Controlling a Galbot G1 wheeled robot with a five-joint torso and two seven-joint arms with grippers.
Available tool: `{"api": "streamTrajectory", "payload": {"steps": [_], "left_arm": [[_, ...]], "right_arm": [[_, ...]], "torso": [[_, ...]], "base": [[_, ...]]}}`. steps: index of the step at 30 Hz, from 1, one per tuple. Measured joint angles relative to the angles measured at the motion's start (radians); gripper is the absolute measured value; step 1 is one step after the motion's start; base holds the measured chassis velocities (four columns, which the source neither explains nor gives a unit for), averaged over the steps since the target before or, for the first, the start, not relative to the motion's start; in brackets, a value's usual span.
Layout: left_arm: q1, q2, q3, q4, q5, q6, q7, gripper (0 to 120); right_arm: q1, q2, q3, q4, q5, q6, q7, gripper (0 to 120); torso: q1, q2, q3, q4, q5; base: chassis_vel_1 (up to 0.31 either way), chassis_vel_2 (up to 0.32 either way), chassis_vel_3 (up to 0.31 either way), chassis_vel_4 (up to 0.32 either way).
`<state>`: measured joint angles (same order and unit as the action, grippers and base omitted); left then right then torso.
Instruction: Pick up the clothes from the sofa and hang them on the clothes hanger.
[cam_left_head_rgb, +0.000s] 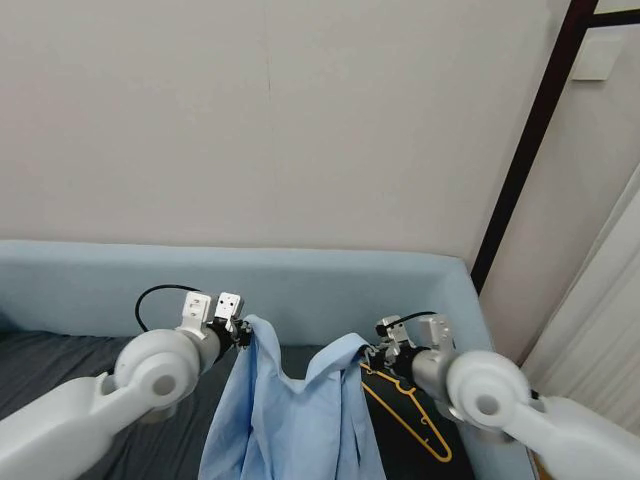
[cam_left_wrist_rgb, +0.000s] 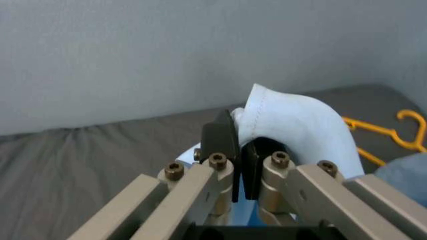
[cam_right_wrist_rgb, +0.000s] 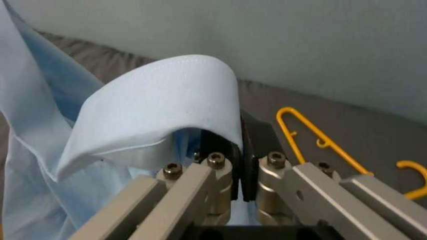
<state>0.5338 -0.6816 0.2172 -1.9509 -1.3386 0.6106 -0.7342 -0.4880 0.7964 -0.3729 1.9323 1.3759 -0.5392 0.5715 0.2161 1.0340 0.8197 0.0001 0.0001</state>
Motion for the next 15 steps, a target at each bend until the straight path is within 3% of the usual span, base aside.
{"api": "streamTrajectory", "payload": {"steps": [7,15], "left_arm": [[-0.022,-0.106,0.006,0.230,0.151,-0.070,0.071,0],[-0.027,-0.224,0.014,0.402,0.284,-0.183,0.126,0]], "right_arm": [[0.001,0.099,0.026,-0.179,-0.145,0.070,-0.039,0],[0.001,0.178,0.040,-0.322,-0.278,0.156,-0.095,0]], "torso": [[0.000,0.000,0.000,-0.0001,-0.0001],[0.000,0.000,0.000,-0.0002,0.0001]], "base": [[0.000,0.000,0.000,0.000],[0.000,0.000,0.000,0.000]]}}
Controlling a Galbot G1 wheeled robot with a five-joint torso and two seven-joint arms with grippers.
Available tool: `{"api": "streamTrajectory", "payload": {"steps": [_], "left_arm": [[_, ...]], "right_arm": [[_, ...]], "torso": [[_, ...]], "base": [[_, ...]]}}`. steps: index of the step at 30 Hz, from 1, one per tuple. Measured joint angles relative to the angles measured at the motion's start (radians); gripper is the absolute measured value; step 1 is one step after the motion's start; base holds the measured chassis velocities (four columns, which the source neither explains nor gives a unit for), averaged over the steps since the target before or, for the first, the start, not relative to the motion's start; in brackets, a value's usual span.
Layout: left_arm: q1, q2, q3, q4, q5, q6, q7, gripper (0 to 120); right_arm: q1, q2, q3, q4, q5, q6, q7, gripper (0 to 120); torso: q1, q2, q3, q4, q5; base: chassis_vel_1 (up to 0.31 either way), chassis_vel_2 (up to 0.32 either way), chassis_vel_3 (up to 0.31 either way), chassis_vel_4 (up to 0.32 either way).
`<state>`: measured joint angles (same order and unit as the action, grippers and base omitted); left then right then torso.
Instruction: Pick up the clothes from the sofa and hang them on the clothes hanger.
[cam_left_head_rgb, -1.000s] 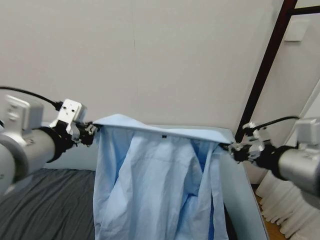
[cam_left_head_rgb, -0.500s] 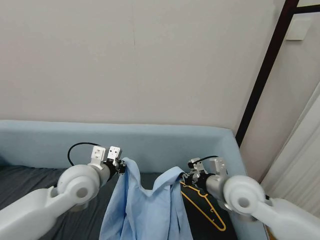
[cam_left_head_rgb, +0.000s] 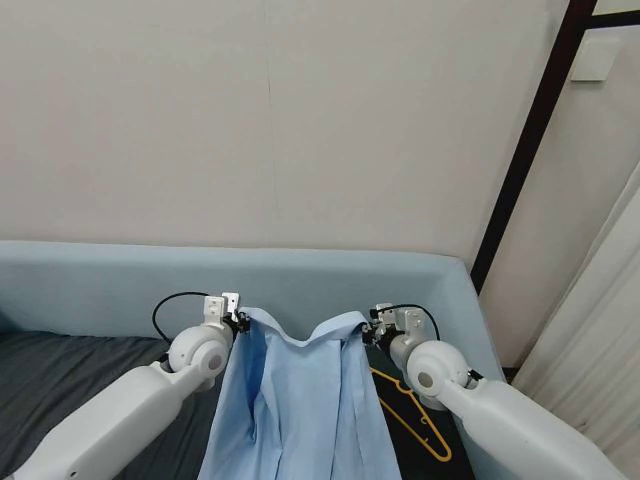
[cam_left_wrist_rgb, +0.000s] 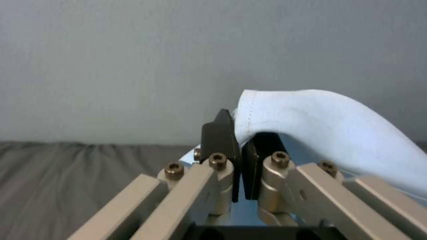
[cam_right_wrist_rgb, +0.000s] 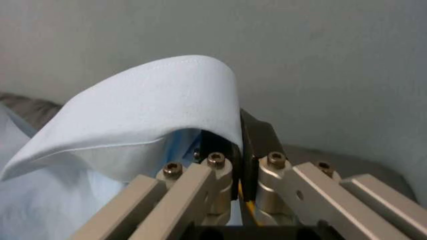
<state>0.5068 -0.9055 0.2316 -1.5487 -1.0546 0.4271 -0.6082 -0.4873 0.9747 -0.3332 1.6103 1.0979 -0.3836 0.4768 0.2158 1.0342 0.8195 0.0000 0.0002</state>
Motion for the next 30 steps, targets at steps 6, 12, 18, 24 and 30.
{"api": "streamTrajectory", "payload": {"steps": [6,12,18,24,30], "left_arm": [[0.066,-0.035,-0.005,0.068,0.116,-0.084,0.074,0],[0.169,-0.075,-0.050,0.117,0.181,-0.171,0.121,0],[0.194,-0.122,-0.068,0.176,0.217,-0.216,0.154,0],[0.219,-0.139,-0.092,0.201,0.230,-0.232,0.164,0],[0.204,-0.143,-0.096,0.204,0.222,-0.224,0.161,0]], "right_arm": [[-0.079,0.007,-0.005,-0.045,-0.109,0.065,-0.038,0],[-0.167,0.075,0.025,-0.124,-0.232,0.137,-0.094,0],[-0.195,0.132,0.048,-0.253,-0.331,0.177,-0.161,0],[-0.187,0.161,0.044,-0.348,-0.379,0.210,-0.222,0],[-0.161,0.181,0.047,-0.397,-0.435,0.260,-0.267,16]], "torso": [[0.000,0.000,0.000,-0.0002,0.0000],[0.000,0.000,0.000,0.0006,-0.0001],[0.000,0.000,0.000,0.0000,-0.0001],[0.000,0.000,0.000,0.0001,0.0002],[0.000,0.000,0.000,0.0001,0.0001]], "base": [[0.000,0.000,0.000,0.000],[0.000,0.000,0.000,0.000],[0.000,0.000,0.000,0.000],[0.000,0.000,0.000,0.000],[0.000,0.000,0.000,0.000]]}}
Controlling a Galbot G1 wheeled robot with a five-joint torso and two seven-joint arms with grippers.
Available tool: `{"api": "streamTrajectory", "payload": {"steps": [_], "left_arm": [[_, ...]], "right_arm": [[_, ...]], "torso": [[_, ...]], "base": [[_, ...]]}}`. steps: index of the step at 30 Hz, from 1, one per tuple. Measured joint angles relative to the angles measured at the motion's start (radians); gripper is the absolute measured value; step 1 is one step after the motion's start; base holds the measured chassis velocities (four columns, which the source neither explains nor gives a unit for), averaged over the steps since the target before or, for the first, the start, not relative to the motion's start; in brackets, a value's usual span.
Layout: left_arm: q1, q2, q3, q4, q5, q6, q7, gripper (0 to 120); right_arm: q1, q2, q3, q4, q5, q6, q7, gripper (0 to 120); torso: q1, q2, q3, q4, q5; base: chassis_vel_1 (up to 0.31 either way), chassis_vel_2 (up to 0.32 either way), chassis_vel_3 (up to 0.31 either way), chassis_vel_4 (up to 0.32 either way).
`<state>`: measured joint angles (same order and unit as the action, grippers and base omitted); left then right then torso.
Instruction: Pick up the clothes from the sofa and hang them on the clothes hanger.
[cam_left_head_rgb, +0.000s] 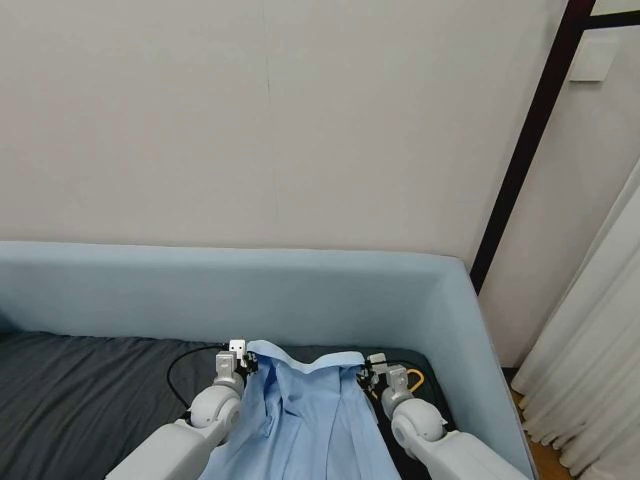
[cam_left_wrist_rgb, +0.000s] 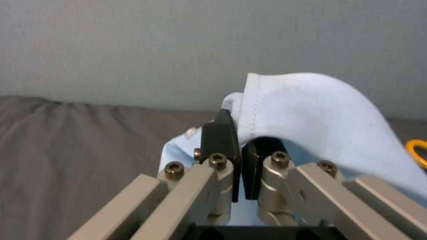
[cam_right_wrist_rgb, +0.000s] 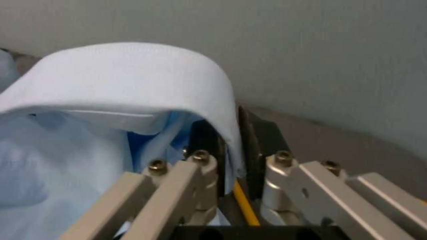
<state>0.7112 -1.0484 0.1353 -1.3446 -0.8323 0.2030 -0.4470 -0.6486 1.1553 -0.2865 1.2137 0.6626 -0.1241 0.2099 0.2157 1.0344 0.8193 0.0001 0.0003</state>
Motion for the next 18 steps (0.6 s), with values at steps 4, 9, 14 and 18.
{"api": "streamTrajectory", "payload": {"steps": [4,9,14,18], "left_arm": [[-0.020,0.002,0.000,0.012,-0.033,0.016,-0.011,0],[-0.034,0.009,0.000,0.017,-0.074,0.036,-0.023,0],[-0.040,0.007,-0.002,0.034,-0.080,0.040,-0.028,0],[-0.044,0.014,-0.007,0.037,-0.083,0.040,-0.030,0]], "right_arm": [[0.001,-0.027,-0.021,0.008,-0.044,0.003,-0.024,30],[-0.004,-0.059,-0.029,0.018,-0.076,-0.014,-0.044,47],[0.002,-0.088,-0.036,0.003,-0.131,-0.041,-0.088,65],[0.011,-0.120,-0.052,-0.020,-0.203,0.006,-0.125,84]], "torso": [[0.000,0.000,0.000,-0.0002,-0.0001],[0.000,0.000,0.000,-0.0001,0.0000],[0.000,0.000,0.000,-0.0002,-0.0001],[0.000,0.000,0.000,-0.0001,0.0000]], "base": [[0.000,0.000,0.000,0.000],[0.000,0.000,0.000,0.000],[0.000,0.000,0.000,0.000],[0.000,0.000,0.000,0.000]]}}
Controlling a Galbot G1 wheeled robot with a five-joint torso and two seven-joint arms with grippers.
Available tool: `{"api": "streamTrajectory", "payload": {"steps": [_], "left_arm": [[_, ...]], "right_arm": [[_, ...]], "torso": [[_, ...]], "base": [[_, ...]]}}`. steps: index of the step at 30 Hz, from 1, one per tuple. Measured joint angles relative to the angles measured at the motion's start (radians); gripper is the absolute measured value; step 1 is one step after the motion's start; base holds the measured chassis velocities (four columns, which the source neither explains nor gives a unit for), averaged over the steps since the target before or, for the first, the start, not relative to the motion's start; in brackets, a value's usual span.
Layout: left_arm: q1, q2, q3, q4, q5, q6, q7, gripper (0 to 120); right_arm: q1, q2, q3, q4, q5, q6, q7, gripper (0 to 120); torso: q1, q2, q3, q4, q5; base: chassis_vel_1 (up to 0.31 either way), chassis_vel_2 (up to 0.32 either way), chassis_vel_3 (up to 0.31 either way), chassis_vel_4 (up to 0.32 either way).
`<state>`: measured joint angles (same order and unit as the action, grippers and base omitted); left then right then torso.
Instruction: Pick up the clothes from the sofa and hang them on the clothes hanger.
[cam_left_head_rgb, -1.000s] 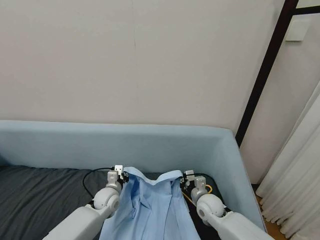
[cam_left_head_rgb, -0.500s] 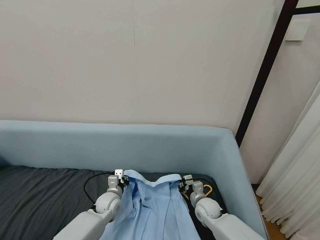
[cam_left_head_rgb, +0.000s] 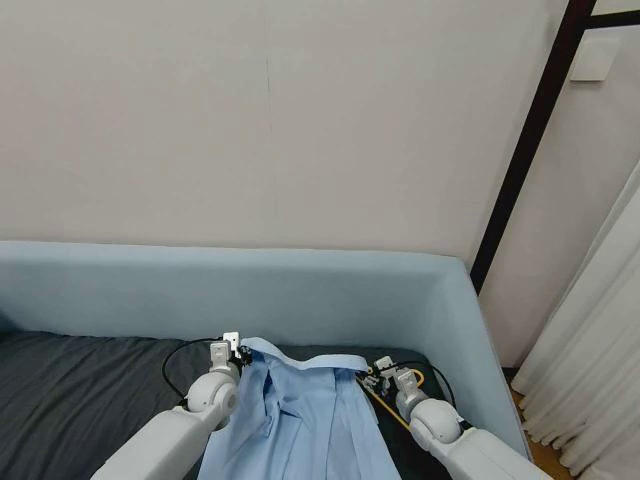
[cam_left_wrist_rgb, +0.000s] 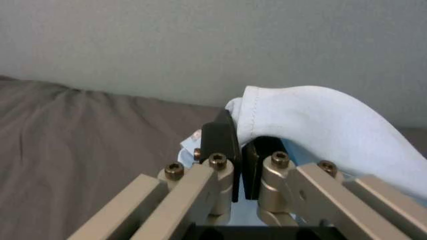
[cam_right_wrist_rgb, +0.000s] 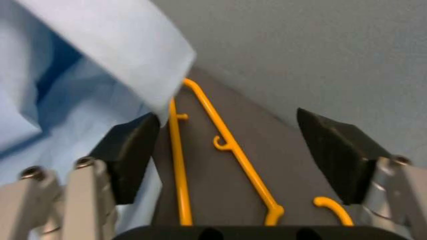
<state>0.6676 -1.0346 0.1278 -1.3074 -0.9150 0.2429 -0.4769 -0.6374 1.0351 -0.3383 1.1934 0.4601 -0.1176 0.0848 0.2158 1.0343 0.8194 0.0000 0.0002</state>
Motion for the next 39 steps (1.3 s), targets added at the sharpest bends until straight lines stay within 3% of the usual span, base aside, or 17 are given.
{"api": "streamTrajectory", "payload": {"steps": [6,11,15,39], "left_arm": [[-0.002,0.006,-0.006,-0.001,-0.003,0.000,-0.003,0],[0.000,0.007,-0.011,-0.004,-0.004,0.000,-0.004,0],[0.010,0.008,-0.018,-0.005,-0.004,0.000,-0.006,0],[0.041,0.028,-0.023,-0.052,-0.018,-0.004,-0.009,0]], "right_arm": [[-0.037,-0.043,0.050,0.087,0.152,-0.069,0.012,99],[-0.098,-0.070,0.150,0.173,0.286,-0.176,0.056,100],[-0.144,-0.080,0.198,0.182,0.293,-0.213,0.060,100],[-0.088,0.067,0.307,-0.229,0.155,-0.142,-0.108,100]], "torso": [[0.000,0.000,0.000,0.0001,0.0001],[0.000,0.000,0.000,-0.0002,0.0000],[0.000,0.000,0.000,-0.0002,0.0000],[0.000,0.000,0.000,0.0000,-0.0002]], "base": [[0.000,0.000,0.000,0.000],[0.000,0.000,0.000,0.000],[0.000,0.000,0.000,0.000],[0.000,0.000,0.000,0.000]]}}
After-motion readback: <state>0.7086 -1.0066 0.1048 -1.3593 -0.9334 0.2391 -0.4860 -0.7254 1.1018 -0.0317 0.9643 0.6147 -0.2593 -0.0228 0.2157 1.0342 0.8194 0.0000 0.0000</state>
